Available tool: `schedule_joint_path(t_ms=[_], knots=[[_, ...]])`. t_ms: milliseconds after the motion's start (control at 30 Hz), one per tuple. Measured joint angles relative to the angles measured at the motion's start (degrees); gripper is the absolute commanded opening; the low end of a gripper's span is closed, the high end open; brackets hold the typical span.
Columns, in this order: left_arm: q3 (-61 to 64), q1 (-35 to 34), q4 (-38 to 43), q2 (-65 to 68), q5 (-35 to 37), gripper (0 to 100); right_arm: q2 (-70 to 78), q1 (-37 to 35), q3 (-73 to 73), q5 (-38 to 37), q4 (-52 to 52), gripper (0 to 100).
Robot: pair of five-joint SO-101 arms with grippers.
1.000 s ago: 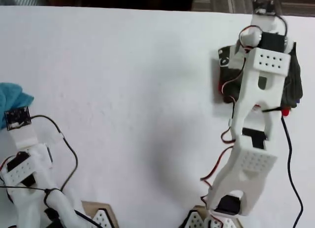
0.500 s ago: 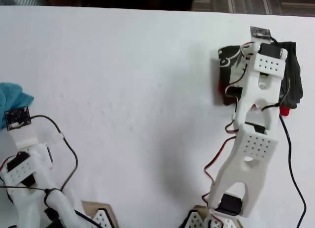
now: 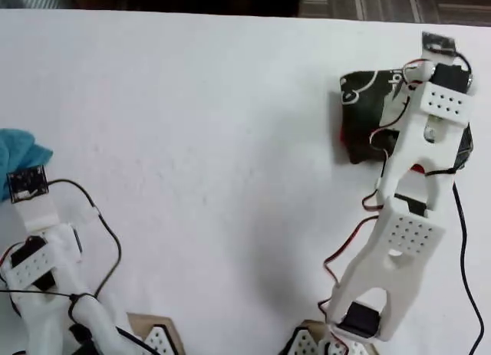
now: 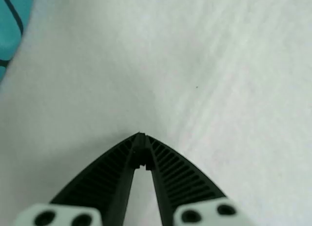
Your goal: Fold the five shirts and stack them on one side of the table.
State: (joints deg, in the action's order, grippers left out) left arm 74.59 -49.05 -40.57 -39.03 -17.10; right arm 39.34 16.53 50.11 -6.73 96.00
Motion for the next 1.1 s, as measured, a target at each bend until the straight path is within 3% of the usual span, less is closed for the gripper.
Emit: schedule_joint_path(t_ms=[167,400,667,900,1100], knots=[[0.0,0.0,0.0,0.0,0.0,3,0.4,0.5,0.1,0.0,0.4,2.0],[0.0,0.0,0.0,0.0,0.0,3,7.0,6.5,0.8,0.0,-0.5,2.0],[0.0,0.0,0.0,0.0,0.0,3,7.7,6.2,5.1,-1.8,-0.3,2.0],[0.0,0.0,0.0,0.0,0.0,3,-4.9,6.1,11.1,-1.8,4.0,2.0],[0.0,0.0,0.0,0.0,0.0,3,-23.0,0.4,-4.7,-2.3,4.0,2.1]])
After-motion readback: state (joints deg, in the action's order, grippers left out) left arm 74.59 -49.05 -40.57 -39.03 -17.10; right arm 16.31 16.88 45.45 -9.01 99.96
